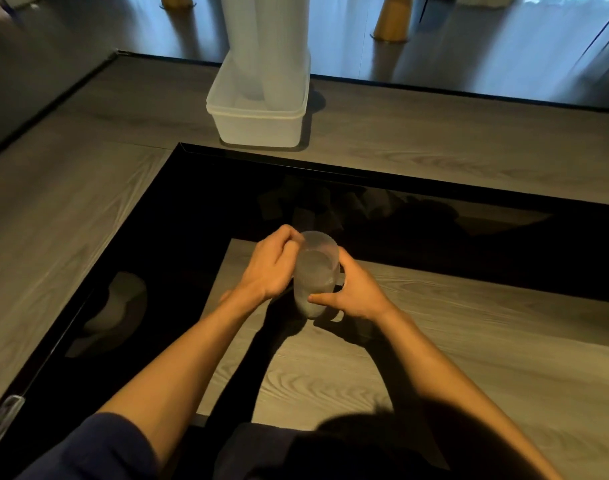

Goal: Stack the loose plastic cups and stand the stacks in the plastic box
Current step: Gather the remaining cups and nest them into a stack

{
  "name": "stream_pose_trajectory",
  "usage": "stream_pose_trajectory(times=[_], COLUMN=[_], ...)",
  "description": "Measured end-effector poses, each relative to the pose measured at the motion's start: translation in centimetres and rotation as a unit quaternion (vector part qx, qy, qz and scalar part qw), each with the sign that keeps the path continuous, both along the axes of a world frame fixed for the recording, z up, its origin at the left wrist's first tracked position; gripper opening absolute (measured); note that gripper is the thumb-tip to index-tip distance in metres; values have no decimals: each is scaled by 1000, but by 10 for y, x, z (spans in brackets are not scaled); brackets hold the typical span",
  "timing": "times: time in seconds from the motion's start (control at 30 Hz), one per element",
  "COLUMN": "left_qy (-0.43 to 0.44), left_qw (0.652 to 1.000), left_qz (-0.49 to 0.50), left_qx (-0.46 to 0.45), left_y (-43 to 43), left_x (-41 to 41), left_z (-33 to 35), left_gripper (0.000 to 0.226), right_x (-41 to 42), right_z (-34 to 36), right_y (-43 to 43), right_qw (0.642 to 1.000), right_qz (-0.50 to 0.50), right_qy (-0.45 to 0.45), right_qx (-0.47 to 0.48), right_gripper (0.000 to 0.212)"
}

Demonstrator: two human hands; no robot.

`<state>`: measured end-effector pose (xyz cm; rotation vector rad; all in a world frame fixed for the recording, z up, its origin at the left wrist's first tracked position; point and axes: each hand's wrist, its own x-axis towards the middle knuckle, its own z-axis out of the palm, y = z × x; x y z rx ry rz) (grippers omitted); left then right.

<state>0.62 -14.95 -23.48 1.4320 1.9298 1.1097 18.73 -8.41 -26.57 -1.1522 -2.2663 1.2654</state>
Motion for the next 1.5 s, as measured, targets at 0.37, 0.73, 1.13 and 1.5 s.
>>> stream_pose_trajectory(times=[0.37,0.73,1.13,1.5], left_qy=[157,325,449,-40], left_qw=[986,942,886,982], left_qz=[-42,-78,-96,-84], left_qx=[29,-22,-65,-162], left_y=[12,21,33,31], left_x=[-5,-15,-1,-17], left_z=[0,16,33,-8], left_gripper=[39,47,33,34], right_x=[3,8,6,12], right_z=[-2,4,3,4], right_y=[-3,1,3,8], right_qw=[1000,997,999,999], right_qz=[-5,55,46,10], right_qy=[18,25,21,33], right_qx=[-1,-39,6,-8], right_gripper=[94,118,107,93])
